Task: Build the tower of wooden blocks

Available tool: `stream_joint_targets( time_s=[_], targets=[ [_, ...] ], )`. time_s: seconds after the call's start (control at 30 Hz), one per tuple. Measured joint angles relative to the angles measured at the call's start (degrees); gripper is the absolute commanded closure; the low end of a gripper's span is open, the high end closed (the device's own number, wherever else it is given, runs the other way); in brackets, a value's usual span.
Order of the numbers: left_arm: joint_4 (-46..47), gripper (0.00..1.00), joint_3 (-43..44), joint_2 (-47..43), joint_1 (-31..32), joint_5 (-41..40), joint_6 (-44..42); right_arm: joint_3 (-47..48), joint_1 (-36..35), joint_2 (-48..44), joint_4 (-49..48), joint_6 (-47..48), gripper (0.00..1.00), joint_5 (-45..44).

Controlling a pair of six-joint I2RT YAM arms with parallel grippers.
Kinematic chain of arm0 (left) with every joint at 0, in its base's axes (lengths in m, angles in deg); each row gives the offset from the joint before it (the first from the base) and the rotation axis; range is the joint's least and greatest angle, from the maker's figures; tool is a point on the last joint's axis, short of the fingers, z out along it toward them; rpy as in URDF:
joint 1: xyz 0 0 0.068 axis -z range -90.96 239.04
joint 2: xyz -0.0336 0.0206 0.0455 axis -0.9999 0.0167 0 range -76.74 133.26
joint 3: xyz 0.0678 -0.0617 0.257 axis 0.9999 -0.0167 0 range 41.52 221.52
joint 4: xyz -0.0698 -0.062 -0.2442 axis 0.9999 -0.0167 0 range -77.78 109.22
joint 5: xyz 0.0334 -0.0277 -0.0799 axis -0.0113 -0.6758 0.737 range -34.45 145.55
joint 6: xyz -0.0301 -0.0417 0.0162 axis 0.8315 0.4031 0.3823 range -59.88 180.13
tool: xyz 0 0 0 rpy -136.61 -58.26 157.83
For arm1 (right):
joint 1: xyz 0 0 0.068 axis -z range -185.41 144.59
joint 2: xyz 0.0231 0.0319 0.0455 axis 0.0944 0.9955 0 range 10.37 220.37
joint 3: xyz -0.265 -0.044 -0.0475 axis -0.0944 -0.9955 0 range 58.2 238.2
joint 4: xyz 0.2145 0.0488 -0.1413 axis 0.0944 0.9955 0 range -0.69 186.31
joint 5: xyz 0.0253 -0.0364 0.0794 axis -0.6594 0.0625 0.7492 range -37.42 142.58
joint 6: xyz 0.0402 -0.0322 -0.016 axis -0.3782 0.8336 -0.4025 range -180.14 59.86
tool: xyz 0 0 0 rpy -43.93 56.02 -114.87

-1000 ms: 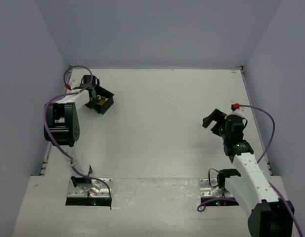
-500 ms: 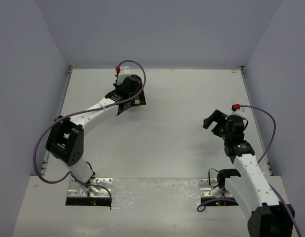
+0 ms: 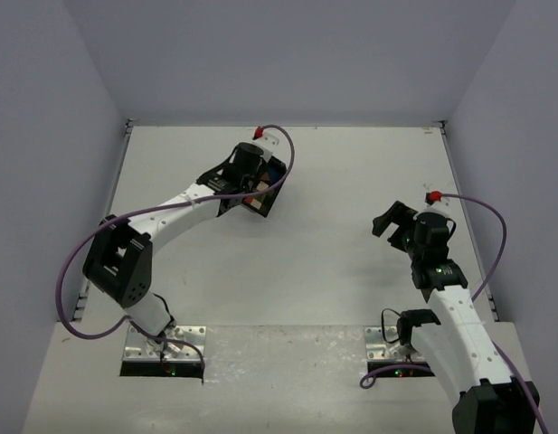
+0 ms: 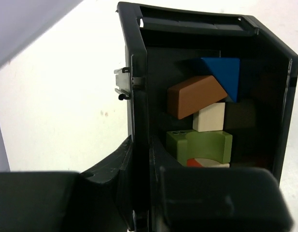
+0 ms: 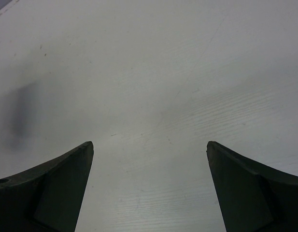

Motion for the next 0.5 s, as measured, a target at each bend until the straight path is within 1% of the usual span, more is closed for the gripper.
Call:
stream_joint_targets(
  time_s=[0.1,0.23,0.37,0.5],
  targets=[
    [0.09,1.00,1.07,-1.92,0.13,6.99,-7.31,0.01,0.00,-0.03,0.14,-0.01,0.01,0.03],
    [1.64,1.00,2.17,-5.97,0.53,12.93,-17.17,0.02,0.00,-0.08,0.42,-0.30,0.01,1.07],
    [4.16,1.00,2.10,-8.85,0.98,14.49,-26.95,0.04,0.00,0.02,0.39,-0.35,0.01,3.03],
    [6.96,1.00,-0.19,-8.64,1.67,12.26,-36.89,0.37,0.00,1.18,0.52,-0.27,0.01,3.80]
  ],
)
